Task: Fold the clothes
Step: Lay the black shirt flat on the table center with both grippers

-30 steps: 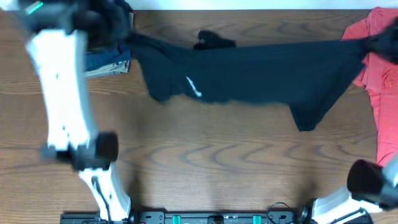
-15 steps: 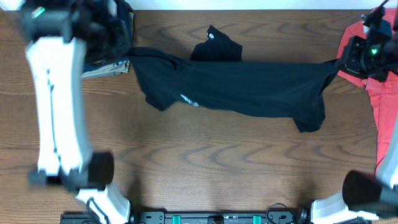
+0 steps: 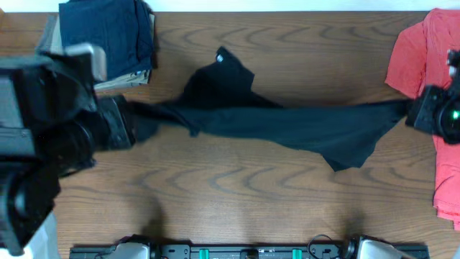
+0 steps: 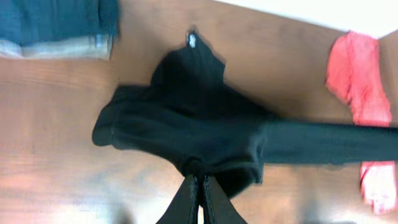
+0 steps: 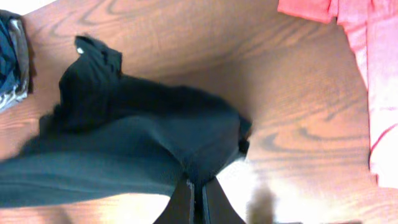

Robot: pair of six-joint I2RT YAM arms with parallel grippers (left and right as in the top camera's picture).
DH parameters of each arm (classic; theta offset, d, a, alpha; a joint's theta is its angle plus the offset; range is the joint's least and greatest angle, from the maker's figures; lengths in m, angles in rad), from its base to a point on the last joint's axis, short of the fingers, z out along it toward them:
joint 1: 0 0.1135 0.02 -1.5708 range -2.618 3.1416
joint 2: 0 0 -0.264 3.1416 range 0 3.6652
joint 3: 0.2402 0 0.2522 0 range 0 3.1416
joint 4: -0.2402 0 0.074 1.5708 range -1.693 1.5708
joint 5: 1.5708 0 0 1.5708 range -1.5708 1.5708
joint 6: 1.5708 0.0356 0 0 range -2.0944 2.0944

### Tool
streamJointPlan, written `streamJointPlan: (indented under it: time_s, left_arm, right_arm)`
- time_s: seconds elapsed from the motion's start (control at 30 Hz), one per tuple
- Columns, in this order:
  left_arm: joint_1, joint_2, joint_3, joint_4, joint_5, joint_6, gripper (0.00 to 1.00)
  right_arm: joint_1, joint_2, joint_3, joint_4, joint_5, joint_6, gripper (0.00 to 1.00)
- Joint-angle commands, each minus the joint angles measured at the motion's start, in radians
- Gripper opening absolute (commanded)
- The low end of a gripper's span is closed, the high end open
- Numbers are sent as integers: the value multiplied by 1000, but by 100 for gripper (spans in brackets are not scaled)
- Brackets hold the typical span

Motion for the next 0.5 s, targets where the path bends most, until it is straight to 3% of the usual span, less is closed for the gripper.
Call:
streamJointPlan:
  time_s: [0.0, 0.27, 0.37, 0.4, 0.47]
  left_arm:
    - [-5, -55, -155, -78, 2, -19, 6]
    - [-5, -245, -529, -78, 15, -74, 6]
    - [-5, -285, -603, -78, 38, -74, 7]
    - [-5, -290, -615, -78, 37, -73, 12]
    - [-5, -288, -621, -77, 35, -73, 28]
  right_arm:
    - [3, -77, -93, -5, 21, 12, 1]
    - [3, -276, -423, -4, -59, 12, 4]
    - [3, -325, -488, -4, -92, 12, 20]
    - [3, -334, -494, -4, -92, 12, 31]
    - [3, -341, -494, -3, -91, 12, 74]
